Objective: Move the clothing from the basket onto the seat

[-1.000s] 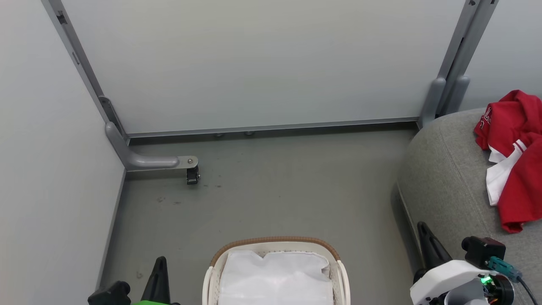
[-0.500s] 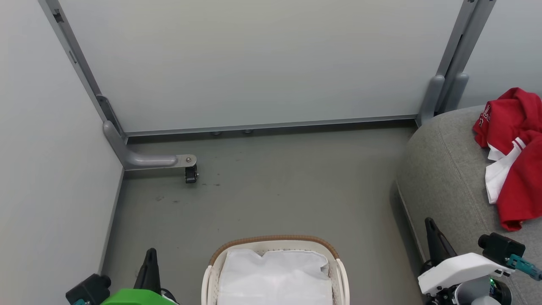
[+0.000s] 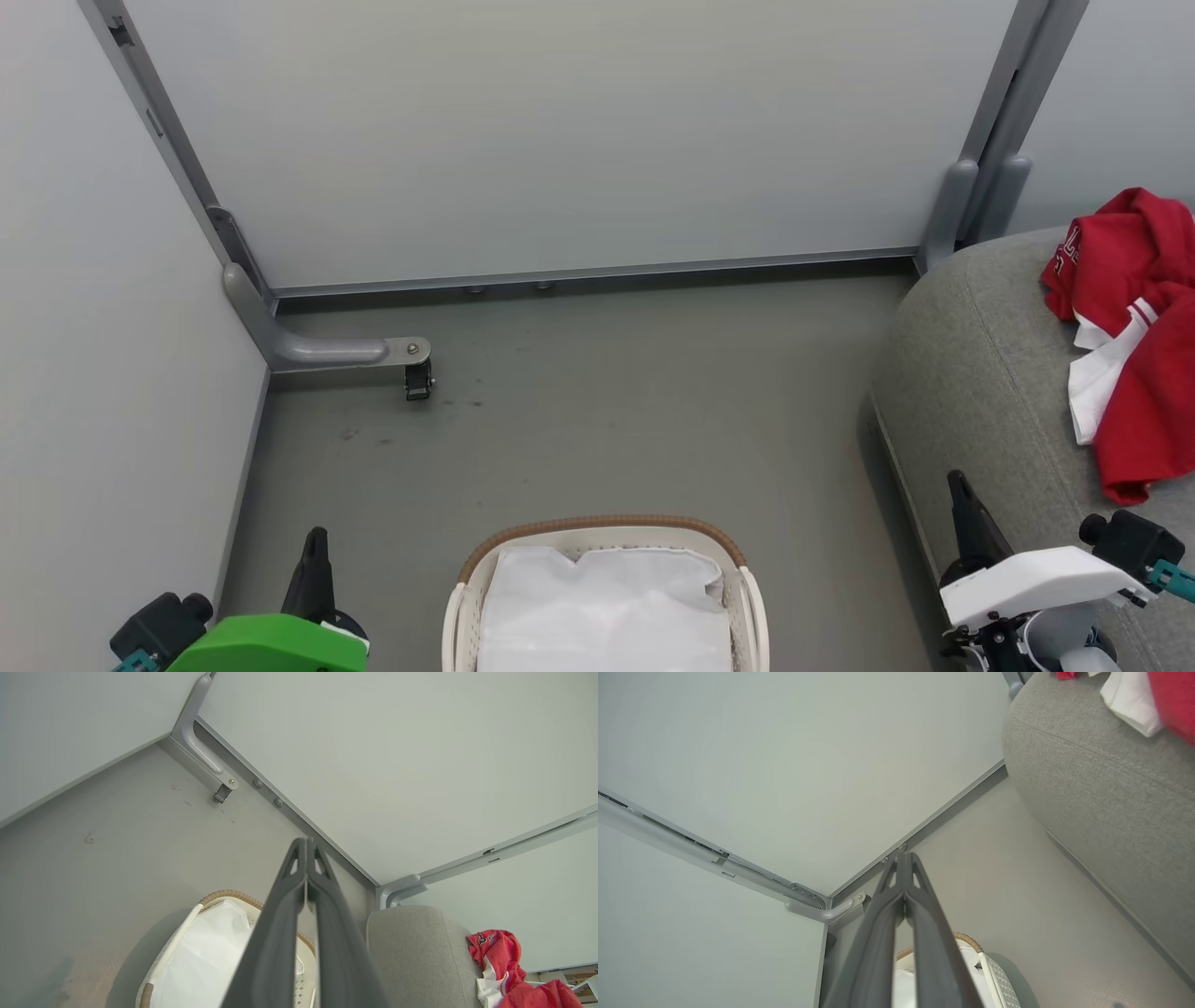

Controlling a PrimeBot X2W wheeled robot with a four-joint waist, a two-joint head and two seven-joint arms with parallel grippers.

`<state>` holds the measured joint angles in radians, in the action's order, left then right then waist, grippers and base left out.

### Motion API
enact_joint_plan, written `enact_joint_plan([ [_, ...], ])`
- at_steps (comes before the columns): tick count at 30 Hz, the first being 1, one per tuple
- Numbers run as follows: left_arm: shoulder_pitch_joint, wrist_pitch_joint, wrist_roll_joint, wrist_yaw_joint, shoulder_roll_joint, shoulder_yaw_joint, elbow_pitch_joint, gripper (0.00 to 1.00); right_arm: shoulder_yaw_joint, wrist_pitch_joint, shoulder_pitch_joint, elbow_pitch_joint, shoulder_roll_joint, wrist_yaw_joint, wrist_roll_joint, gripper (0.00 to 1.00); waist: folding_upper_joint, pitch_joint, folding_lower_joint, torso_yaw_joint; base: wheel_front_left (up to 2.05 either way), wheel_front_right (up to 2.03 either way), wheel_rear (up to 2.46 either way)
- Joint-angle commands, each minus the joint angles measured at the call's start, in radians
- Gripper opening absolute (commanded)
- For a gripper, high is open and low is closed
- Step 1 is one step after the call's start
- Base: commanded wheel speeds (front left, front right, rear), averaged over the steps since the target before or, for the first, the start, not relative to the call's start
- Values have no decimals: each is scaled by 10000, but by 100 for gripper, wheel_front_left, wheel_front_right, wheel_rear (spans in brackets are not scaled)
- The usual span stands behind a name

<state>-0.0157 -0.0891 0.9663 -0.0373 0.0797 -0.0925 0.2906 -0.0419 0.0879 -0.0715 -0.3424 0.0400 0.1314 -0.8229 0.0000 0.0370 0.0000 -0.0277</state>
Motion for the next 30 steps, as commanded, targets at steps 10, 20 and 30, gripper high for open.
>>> enact_joint_plan([
  [10,482,352,1190,-227,-49,418,-220,0,-155,-357,-275,309,79,-5,-1429,0,0,-48,0,33,0,0,0],
  [20,638,649,2125,-364,-97,717,-264,0,-263,-652,-310,434,88,-6,-2572,0,0,-96,0,66,0,0,0],
  [30,773,916,2948,-470,-136,982,-304,0,-351,-923,-334,547,96,-7,-3591,0,0,-142,0,98,0,0,0],
])
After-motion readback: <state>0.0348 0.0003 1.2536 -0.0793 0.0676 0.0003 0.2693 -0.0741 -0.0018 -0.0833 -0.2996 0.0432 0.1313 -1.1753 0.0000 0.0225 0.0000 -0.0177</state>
